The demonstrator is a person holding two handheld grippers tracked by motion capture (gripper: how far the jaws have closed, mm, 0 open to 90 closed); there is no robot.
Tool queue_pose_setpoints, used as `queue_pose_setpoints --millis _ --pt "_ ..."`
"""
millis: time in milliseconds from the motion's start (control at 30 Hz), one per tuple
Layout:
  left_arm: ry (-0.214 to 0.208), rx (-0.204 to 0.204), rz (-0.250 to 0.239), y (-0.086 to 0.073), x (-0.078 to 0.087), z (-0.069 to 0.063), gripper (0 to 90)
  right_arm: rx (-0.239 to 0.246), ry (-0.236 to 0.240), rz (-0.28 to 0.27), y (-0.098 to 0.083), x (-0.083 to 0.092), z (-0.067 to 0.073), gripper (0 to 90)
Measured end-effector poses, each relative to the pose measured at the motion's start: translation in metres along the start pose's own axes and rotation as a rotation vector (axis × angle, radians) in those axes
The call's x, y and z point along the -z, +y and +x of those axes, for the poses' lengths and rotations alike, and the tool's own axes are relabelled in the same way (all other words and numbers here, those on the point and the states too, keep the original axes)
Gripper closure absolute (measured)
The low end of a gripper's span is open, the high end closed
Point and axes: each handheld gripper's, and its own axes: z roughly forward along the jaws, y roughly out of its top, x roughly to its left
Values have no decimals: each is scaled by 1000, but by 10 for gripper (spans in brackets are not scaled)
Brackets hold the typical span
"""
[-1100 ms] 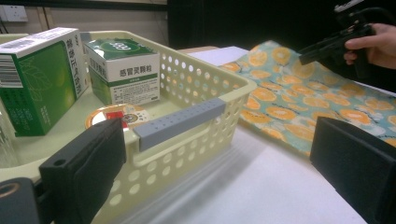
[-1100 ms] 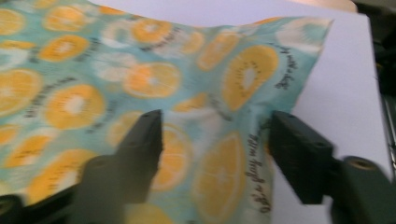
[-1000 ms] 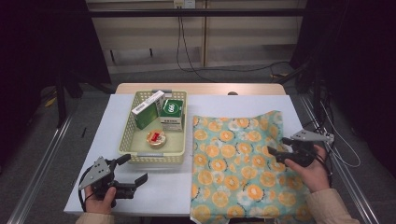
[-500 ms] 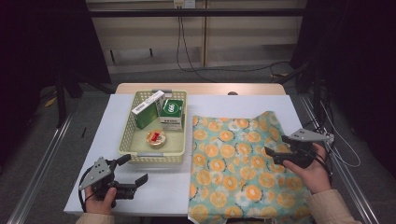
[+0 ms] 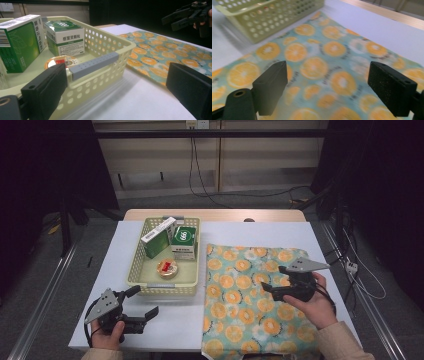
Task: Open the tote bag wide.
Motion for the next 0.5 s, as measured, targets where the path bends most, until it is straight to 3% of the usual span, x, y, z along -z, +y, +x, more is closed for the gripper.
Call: queue_pose_setpoints --millis 167,333,400,433,467,500 --pt "-1 3 1 0 1 0 35 43 88 54 0 -29 30 162" --pt "-3 0 2 0 0 0 35 61 123 100 -5 -63 53 154" --pt "-1 1 6 0 0 0 35 55 154 103 -5 -74 63 154" --pt "-3 2 4 0 0 1 35 58 184 106 -3 -83 75 150" --pt "-3 3 3 0 1 1 35 58 184 106 -3 -83 75 150" --pt "-2 4 1 0 1 1 35 71 208 100 -1 -91 88 144"
